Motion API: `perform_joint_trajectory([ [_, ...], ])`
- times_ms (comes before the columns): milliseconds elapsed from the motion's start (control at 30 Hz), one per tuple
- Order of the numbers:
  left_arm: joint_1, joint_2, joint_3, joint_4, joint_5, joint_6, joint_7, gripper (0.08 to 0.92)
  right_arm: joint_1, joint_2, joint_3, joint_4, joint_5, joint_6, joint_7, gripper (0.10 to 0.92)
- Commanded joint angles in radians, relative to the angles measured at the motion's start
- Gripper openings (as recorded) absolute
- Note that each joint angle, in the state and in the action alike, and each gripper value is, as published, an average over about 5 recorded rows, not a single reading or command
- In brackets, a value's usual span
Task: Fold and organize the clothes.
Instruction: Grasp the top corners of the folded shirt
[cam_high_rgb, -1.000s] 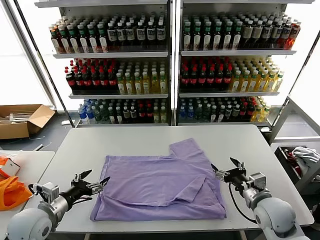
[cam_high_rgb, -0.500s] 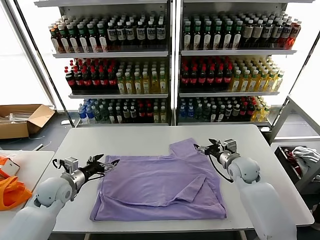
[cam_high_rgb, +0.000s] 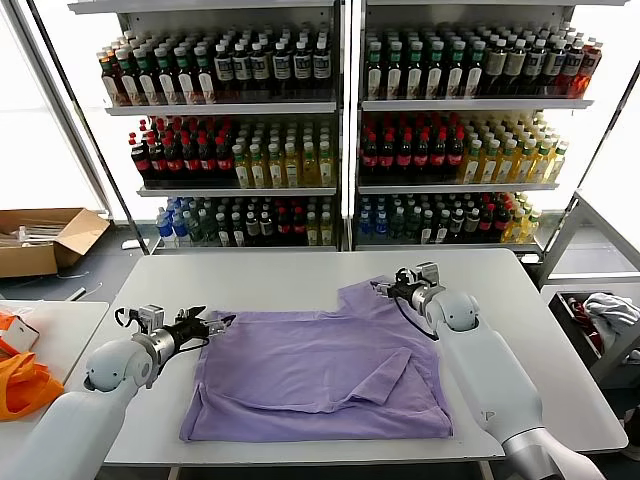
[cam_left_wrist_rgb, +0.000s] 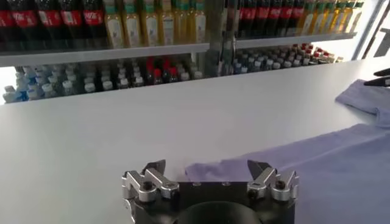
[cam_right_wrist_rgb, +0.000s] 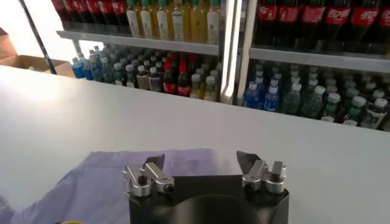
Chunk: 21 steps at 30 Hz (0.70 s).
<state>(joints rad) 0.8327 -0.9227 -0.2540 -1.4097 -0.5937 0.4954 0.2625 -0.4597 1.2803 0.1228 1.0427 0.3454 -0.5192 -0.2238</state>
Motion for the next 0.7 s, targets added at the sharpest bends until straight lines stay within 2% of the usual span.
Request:
perform_joint_trajectory([
  [33,-0.02,-0.006,0.017,0.054,0.009,0.001,0.009,0.816,0.056,0.045,-0.03,-0.103,-0.023,0.004,0.005,0.59],
  [167,0.005,-0.004,0.004,0.044,0.006,0.003,0.015,0.744,0.044,0.038,-0.033,-0.079,-0.017,-0.004,0.007,0.469],
  [500,0.033,-0.01,0.0,0.002,-0.011,-0.001,0.019,0.452,0.016,0.027,-0.02,-0.023,0.007,-0.007,0.018,0.183],
  [600,0.031,-0.012,-0.001,-0.008,-0.018,-0.011,0.017,0.365,0.001,0.02,-0.011,0.035,0.035,-0.008,0.029,0.119],
  [700,0.032,-0.012,-0.01,-0.031,-0.022,-0.032,-0.001,0.278,-0.019,0.011,-0.002,0.118,0.077,-0.019,0.054,0.106],
])
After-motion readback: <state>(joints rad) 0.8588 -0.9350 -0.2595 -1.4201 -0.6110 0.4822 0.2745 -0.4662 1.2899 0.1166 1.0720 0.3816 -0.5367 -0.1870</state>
